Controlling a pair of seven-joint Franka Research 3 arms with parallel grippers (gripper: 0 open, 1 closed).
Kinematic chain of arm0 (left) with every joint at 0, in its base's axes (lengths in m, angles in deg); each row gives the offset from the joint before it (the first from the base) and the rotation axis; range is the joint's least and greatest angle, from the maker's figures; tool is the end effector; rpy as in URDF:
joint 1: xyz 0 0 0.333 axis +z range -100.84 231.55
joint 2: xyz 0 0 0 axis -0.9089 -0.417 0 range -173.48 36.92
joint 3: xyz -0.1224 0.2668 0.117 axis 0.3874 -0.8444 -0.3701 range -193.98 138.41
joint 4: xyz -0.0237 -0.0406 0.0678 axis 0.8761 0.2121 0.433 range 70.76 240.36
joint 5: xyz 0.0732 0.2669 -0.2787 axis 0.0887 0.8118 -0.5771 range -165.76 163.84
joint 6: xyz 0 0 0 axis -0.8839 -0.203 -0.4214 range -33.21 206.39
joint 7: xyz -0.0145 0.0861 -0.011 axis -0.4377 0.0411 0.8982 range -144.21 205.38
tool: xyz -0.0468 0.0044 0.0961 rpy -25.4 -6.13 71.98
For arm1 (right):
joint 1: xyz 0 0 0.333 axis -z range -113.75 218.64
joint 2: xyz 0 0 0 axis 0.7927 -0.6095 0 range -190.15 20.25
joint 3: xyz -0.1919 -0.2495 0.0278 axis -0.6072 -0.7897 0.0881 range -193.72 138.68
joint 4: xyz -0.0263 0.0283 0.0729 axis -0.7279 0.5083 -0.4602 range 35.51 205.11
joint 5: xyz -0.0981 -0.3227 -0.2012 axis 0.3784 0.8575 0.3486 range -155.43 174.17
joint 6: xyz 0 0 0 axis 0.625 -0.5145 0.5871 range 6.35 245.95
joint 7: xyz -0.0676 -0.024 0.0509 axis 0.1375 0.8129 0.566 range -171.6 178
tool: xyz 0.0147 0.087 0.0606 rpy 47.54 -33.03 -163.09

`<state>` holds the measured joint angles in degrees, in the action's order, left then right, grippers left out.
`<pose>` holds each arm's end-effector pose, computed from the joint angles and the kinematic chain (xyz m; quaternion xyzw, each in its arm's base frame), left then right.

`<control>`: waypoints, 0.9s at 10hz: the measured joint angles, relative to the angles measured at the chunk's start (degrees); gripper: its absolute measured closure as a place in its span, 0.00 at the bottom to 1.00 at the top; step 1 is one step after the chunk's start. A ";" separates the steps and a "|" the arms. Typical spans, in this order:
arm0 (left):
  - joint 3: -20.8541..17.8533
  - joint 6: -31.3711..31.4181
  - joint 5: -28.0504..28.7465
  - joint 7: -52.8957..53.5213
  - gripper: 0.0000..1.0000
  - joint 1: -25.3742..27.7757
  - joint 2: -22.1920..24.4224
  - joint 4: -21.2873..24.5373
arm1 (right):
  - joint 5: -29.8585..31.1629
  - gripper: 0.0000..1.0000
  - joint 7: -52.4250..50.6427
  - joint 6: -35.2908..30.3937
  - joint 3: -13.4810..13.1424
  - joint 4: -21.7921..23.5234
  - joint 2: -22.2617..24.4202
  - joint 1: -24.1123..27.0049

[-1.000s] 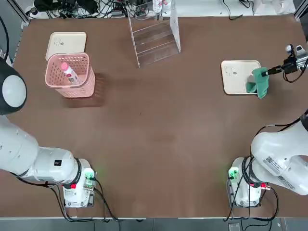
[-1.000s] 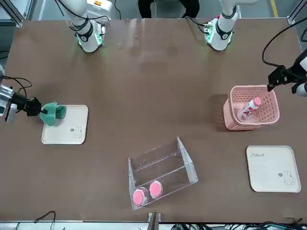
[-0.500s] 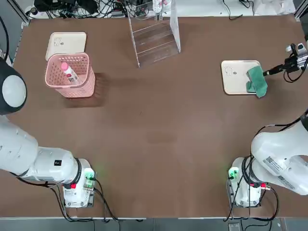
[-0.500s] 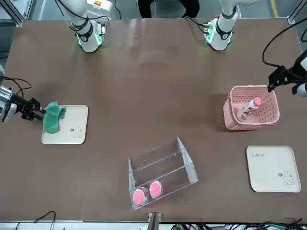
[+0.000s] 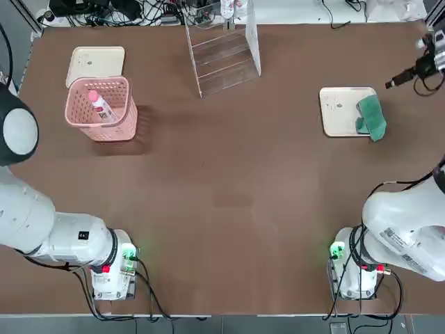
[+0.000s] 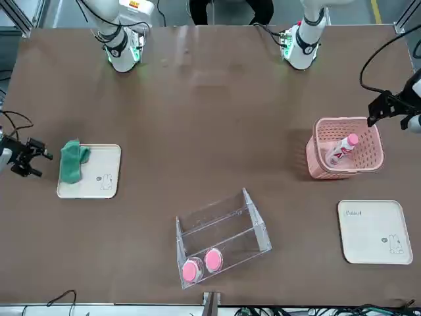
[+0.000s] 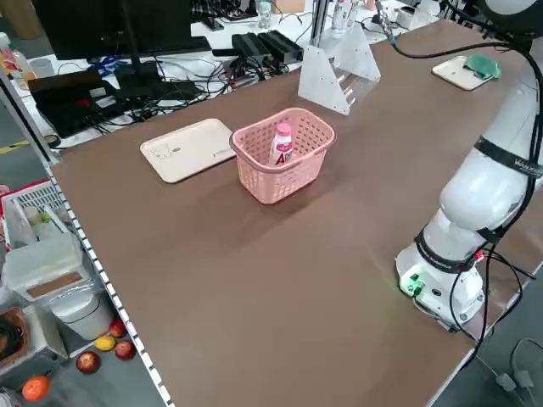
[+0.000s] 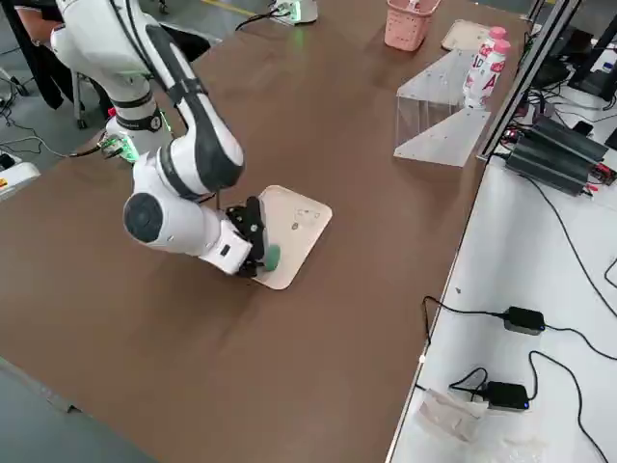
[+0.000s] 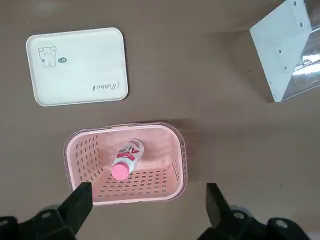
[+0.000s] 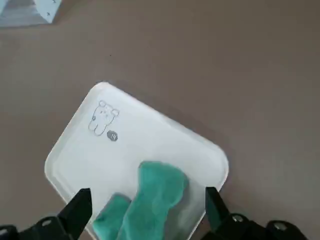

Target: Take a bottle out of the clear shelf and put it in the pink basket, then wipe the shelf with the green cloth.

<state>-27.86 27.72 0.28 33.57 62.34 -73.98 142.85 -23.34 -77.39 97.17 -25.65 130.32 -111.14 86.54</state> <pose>0.5783 -0.0272 0.6537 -0.9986 0.0508 -0.0142 0.0108 0.5554 -0.3152 0.2958 -0.9302 -0.2538 -0.1508 0.2180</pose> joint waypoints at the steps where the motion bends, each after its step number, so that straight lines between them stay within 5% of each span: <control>1: -0.05 0.00 0.00 0.00 0.00 0.05 -0.05 0.02 | 1.43 0.00 5.31 3.41 0.05 -0.57 1.68 -4.15; 5: -0.06 0.02 0.00 0.00 0.00 0.06 -0.22 0.04 | 9.82 0.00 37.66 7.85 -3.36 -0.97 7.63 -22.20; 9: -0.19 0.03 0.00 -0.43 0.00 0.18 -0.26 0.05 | 32.62 0.00 65.06 -3.64 -6.51 -3.28 21.45 -39.80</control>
<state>-28.06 27.74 0.28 33.15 62.52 -74.24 142.90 9.27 -12.33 93.53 -32.16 127.03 -89.68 46.74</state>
